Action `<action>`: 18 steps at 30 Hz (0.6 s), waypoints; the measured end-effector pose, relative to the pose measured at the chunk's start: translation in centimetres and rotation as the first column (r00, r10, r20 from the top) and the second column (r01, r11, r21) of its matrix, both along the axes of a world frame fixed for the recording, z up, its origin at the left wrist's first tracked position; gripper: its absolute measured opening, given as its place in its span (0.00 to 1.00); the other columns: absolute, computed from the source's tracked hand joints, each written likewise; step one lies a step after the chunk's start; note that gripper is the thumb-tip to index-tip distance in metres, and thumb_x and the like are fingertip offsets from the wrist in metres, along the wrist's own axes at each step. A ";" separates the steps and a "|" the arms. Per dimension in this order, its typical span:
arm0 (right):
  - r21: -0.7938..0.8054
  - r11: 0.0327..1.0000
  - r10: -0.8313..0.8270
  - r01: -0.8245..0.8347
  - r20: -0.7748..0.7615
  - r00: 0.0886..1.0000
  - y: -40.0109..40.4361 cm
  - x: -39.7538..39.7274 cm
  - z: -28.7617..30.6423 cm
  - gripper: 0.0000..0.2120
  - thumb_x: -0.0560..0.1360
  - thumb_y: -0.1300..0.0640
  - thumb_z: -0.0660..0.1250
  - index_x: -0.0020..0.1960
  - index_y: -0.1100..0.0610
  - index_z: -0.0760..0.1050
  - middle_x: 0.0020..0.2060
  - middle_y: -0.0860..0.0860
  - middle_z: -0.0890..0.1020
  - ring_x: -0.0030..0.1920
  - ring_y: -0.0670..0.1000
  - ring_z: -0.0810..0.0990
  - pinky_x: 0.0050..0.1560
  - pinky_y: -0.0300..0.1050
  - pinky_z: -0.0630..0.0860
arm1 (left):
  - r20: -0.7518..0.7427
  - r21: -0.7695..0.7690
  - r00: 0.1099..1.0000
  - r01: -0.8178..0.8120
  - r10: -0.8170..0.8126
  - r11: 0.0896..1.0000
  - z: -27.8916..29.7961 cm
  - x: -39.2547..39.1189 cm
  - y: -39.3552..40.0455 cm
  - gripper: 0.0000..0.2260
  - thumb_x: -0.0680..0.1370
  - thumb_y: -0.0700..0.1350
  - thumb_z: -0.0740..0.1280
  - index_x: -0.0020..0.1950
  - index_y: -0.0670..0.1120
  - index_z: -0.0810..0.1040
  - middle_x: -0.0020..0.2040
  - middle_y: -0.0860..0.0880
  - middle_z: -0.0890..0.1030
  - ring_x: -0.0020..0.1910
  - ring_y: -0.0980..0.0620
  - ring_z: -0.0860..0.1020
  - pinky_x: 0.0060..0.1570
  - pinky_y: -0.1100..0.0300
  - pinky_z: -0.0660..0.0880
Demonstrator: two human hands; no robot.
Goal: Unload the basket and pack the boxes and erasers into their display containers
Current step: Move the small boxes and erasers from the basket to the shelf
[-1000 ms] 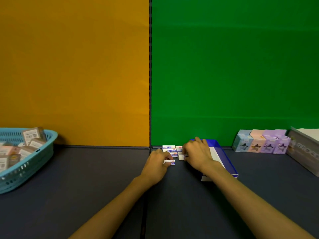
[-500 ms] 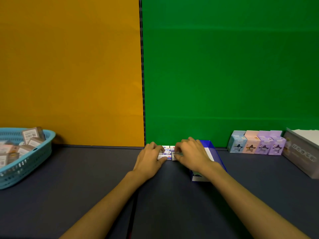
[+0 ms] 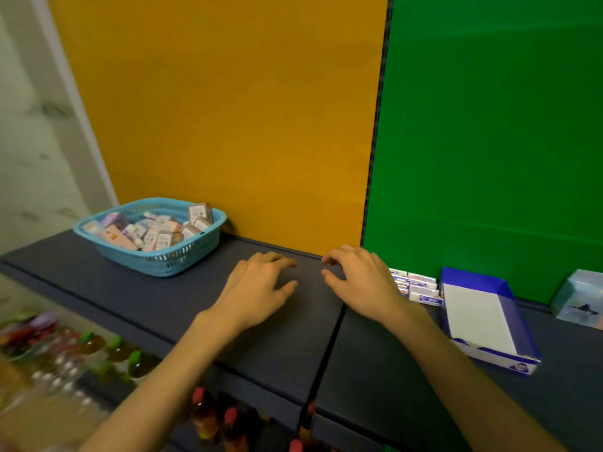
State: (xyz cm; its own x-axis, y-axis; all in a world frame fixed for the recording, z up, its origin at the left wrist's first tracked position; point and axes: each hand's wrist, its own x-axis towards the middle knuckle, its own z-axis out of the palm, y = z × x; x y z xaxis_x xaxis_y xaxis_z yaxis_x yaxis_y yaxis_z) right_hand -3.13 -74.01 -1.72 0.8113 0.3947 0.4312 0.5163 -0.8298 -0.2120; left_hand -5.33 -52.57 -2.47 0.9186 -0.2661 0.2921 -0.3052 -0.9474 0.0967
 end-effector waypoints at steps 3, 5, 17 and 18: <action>-0.002 0.998 0.062 -0.062 0.015 0.998 4.0 -0.4 0.4 0.12 0.80 0.47 0.64 0.62 0.48 0.77 0.56 0.47 0.79 0.58 0.51 0.77 0.53 0.48 0.73 | 0.012 -0.013 0.996 -0.083 0.083 0.996 0.7 -1.9 4.0 0.21 0.81 0.60 0.61 0.73 0.57 0.70 0.71 0.52 0.72 0.68 0.48 0.71 0.63 0.47 0.71; -0.002 0.995 0.098 -0.098 0.023 0.995 6.8 -0.8 0.7 0.13 0.80 0.47 0.64 0.63 0.48 0.76 0.57 0.46 0.79 0.58 0.50 0.77 0.53 0.47 0.73 | 0.025 -0.031 0.991 -0.134 0.135 0.990 1.1 -3.1 6.8 0.21 0.81 0.60 0.61 0.73 0.57 0.70 0.70 0.52 0.73 0.68 0.48 0.71 0.63 0.46 0.72; -0.046 0.993 0.114 -0.113 0.017 0.993 24.4 -3.1 0.3 0.13 0.80 0.46 0.63 0.62 0.47 0.76 0.57 0.45 0.79 0.58 0.49 0.77 0.58 0.51 0.72 | 0.034 -0.117 0.957 -0.281 0.287 0.952 0.8 -7.8 26.6 0.22 0.81 0.60 0.61 0.74 0.57 0.70 0.71 0.54 0.73 0.69 0.50 0.71 0.61 0.49 0.73; -0.051 0.993 0.104 -0.103 0.022 0.994 25.9 -3.1 0.5 0.13 0.79 0.46 0.64 0.62 0.47 0.76 0.57 0.46 0.79 0.58 0.50 0.77 0.57 0.50 0.72 | 0.036 -0.118 0.959 -0.277 0.282 0.954 0.8 -8.0 28.4 0.22 0.81 0.60 0.60 0.74 0.57 0.70 0.71 0.54 0.72 0.68 0.50 0.71 0.61 0.49 0.74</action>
State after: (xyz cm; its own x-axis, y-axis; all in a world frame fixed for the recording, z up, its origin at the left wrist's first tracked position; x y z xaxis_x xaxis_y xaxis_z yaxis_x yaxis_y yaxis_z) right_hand -6.26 -48.09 -1.23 0.7543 0.4976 0.4283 0.6046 -0.7807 -0.1578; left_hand -13.37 -24.17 -1.72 0.9343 0.0356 0.3546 -0.0371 -0.9799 0.1962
